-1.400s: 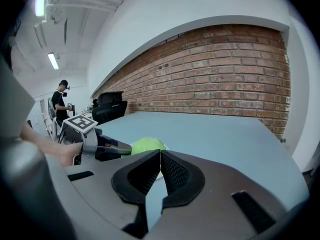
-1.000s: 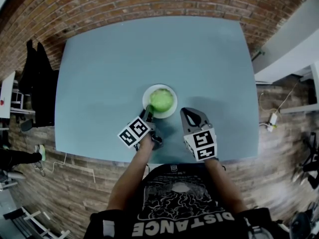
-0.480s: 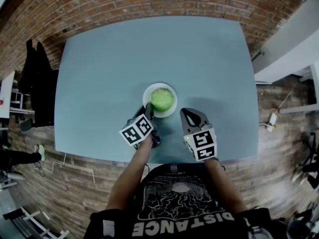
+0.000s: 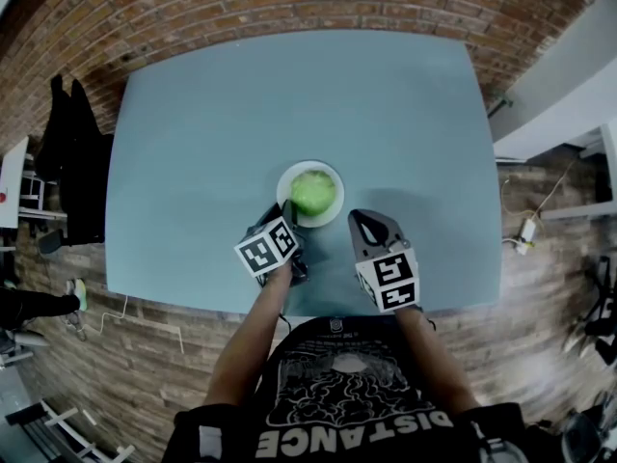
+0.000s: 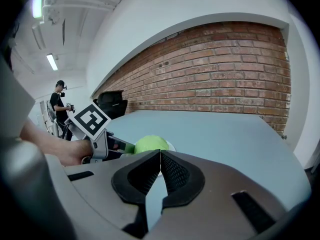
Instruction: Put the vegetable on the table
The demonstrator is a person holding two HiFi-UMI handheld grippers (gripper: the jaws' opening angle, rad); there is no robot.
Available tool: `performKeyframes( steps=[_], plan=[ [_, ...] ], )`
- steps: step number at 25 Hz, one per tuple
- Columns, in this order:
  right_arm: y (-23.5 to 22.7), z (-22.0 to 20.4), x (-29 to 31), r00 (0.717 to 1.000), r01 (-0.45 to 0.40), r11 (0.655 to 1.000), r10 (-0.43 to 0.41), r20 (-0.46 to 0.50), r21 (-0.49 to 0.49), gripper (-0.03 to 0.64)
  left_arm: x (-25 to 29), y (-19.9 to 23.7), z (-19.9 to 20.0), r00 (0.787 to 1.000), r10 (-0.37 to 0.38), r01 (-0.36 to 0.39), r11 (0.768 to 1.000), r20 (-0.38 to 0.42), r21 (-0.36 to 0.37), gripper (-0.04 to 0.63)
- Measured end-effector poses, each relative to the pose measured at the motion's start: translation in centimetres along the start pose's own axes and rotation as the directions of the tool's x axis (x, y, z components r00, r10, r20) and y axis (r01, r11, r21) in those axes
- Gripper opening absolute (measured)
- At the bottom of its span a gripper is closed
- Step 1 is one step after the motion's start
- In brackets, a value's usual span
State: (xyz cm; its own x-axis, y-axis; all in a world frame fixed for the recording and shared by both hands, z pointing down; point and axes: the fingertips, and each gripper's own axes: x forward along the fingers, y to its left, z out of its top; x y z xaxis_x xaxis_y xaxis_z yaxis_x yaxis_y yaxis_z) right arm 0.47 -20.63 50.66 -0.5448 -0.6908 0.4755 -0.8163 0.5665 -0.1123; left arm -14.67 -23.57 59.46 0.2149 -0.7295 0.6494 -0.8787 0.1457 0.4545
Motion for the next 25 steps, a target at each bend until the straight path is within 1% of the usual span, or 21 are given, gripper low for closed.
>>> performKeyframes(
  steps=[3,9,10,13,15,19,22,25],
  plan=[
    [0.0,0.0,0.0,1.0,0.0,1.0,0.0,-0.001,-0.001,0.008,0.1,0.1,-0.2,0.999,0.032,-0.031,0.999,-0.02,0.03,0.078],
    [0.0,0.0,0.0,1.0,0.003,1.0,-0.003,0.002,0.002,0.008,0.1,0.5,-0.5,0.997,0.066,-0.065,0.997,-0.034,0.048,0.081],
    [0.0,0.0,0.0,1.0,0.003,1.0,-0.003,0.003,0.002,0.008,0.1,0.7,-0.4,0.996,0.081,-0.079,0.995,-0.032,0.066,0.082],
    [0.1,0.0,0.0,1.0,0.004,1.0,-0.004,0.002,0.001,0.008,-0.1,0.6,0.1,0.993,0.117,-0.114,0.979,-0.005,0.171,0.082],
    [0.2,0.0,0.0,1.0,0.003,1.0,-0.003,0.002,0.003,0.008,-0.4,0.3,0.7,0.993,0.118,-0.118,0.972,0.012,0.202,0.081],
    [0.7,0.1,0.2,1.0,-0.004,1.0,0.004,0.007,0.006,0.008,-1.0,0.3,1.6,0.993,0.114,-0.12,0.971,0.04,0.205,0.081],
    [0.7,0.0,0.2,1.0,-0.006,1.0,0.006,0.005,0.008,0.008,-1.6,0.0,1.9,0.994,0.091,-0.1,0.974,0.056,0.203,0.081],
    [0.9,0.3,0.1,1.0,-0.007,1.0,0.006,0.012,0.012,0.008,-2.6,-0.6,2.4,0.995,0.049,-0.064,0.979,0.084,0.195,0.081]
  ],
)
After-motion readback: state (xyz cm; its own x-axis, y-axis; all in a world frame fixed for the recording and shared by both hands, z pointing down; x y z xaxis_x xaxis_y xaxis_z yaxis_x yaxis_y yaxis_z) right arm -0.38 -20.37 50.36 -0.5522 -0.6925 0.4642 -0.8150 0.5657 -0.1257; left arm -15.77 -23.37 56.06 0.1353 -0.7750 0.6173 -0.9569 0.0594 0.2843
